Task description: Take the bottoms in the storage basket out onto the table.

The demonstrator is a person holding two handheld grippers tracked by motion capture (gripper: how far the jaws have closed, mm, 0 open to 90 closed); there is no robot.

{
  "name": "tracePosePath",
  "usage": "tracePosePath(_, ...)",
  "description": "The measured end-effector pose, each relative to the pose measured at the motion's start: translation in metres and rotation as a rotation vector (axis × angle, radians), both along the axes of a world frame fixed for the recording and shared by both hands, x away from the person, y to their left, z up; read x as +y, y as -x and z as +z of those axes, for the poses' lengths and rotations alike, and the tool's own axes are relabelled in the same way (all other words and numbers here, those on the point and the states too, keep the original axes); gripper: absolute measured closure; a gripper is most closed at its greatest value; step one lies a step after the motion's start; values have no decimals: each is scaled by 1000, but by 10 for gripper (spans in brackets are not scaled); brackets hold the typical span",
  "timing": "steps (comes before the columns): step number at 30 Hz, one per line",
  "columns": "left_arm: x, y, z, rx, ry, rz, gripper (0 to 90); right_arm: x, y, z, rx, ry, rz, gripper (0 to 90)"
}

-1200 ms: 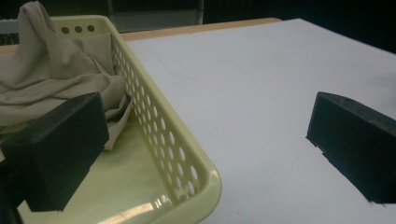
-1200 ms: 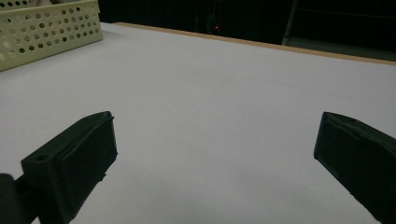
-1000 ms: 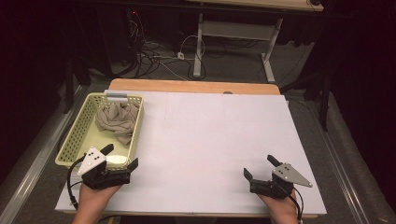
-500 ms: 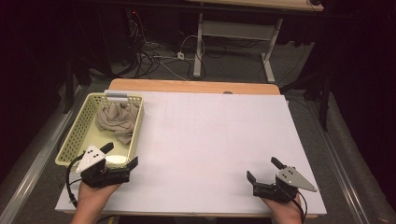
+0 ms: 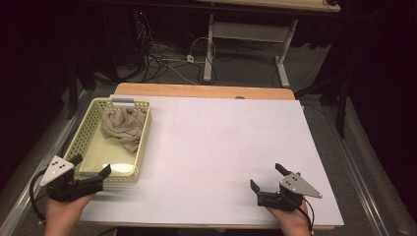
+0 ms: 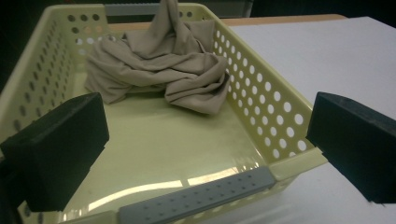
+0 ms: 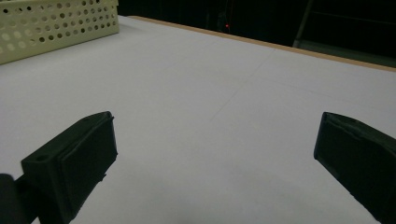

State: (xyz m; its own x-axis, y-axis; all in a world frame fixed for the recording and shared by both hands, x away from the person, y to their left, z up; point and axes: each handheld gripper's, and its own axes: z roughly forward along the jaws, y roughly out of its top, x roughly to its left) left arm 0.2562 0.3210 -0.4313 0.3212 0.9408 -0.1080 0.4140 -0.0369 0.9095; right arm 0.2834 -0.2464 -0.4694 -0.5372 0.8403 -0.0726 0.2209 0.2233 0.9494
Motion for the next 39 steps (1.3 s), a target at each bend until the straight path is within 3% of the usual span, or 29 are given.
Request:
tracePosePath(3,2,0,1,-4,11,2,0,0,1,0,2,-1,1,3)
tracePosePath(6,0,0,6,-10,87,-32,0,-1,2,0,3,-1,-4,3)
tracePosePath(8,-7,1,13,-29,102,-59,0,-2,2,1,0,-4,-7,3)
tracePosePath(12,-22,0,26,-46,91,-89,0,-2,5,1,2,-10,-12,3)
tracePosePath(13,-31,-8,34,-47,70,-112,0,-2,6,1,5,-12,-11,3)
tracePosePath(15,-35,-15,38,-42,61,-117,0,-3,6,0,5,-13,-8,3)
tracePosePath(17,-41,-30,44,-29,22,-121,0,-5,7,1,5,-20,-10,3)
tracePosePath(20,-43,-61,49,32,0,-95,0,-10,7,1,9,-41,-17,3)
tracePosePath(21,-42,-84,49,66,-11,-67,0,-11,7,1,11,-49,-19,3)
tracePosePath(22,-42,-95,48,90,-31,-51,0,-13,6,1,14,-57,-20,3)
tracePosePath(23,-42,-95,48,90,-31,-51,0,-14,6,1,16,-63,-23,3)
tracePosePath(24,-43,-116,44,137,-66,-26,0,-15,5,0,19,-66,-25,3)
tracePosePath(25,-44,-126,41,155,-85,-18,0,-16,4,0,20,-68,-27,3)
tracePosePath(26,-44,-126,41,155,-85,-18,0,-18,4,-1,23,-71,-29,3)
tracePosePath(27,-46,-147,35,194,-116,-6,0,-19,3,-1,28,-75,-33,3)
tracePosePath(28,-45,-158,32,219,-120,5,0,-20,2,-2,28,-75,-32,3)
tracePosePath(29,-45,-158,32,219,-120,5,0,-21,2,-2,31,-80,-33,3)
tracePosePath(31,-42,-185,22,271,-148,33,0,-23,1,-3,43,-93,-36,3)
tracePosePath(33,-41,-193,19,284,-137,40,0,-22,1,-3,48,-104,-29,3)
tracePosePath(34,-37,-207,13,328,-114,60,0,-22,1,-3,46,-100,-24,3)
tracePosePath(35,-35,-213,10,343,-112,74,0,-21,1,-3,47,-98,-19,3)
tracePosePath(38,-32,-223,3,363,-103,93,0,-19,-1,-5,59,-101,-8,3)
tracePosePath(39,-27,-231,-5,411,-122,117,0,-19,-2,-5,63,-102,-7,3)
